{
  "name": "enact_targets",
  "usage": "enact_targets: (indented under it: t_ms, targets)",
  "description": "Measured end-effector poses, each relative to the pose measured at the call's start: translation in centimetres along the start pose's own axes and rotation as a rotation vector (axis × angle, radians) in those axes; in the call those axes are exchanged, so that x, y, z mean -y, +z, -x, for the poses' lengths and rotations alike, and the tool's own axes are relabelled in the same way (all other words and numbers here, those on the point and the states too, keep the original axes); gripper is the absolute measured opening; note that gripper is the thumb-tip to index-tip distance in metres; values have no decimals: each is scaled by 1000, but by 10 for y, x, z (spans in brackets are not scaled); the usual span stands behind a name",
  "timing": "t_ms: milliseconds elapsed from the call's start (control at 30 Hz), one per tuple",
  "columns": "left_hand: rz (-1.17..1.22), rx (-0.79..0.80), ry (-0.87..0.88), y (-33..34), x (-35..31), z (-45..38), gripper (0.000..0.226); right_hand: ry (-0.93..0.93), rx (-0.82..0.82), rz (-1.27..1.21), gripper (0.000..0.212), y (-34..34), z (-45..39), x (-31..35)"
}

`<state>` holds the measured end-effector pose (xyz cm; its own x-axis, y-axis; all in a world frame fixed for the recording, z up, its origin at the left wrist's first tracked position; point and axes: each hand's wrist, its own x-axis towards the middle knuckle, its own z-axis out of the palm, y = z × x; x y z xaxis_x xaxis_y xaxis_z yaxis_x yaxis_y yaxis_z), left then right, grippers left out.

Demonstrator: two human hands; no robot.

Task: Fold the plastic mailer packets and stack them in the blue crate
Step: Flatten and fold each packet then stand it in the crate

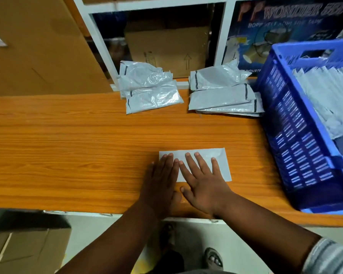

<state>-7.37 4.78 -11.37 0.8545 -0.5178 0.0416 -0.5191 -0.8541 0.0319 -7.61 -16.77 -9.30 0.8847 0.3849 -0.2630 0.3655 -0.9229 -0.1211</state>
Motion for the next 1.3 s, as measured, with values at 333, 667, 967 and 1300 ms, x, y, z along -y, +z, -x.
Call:
enact_targets:
  t_ms: [333,667,967,1300]
  targets:
    - [-6,154,0,-48,-39,-43,86,-94,-54,-430,72,-23,-1,-41]
    - [-6,158,-13,-17,-49,-41,87,245,-104,-157,80,-1,20,-48]
    - [33,24,21,-11,-12,-50,69,12,-105,-73,73,-10,-13,-38]
    - [107,18,-221,-12,42,-12,76,334,-144,-111,77,-14,28,-84]
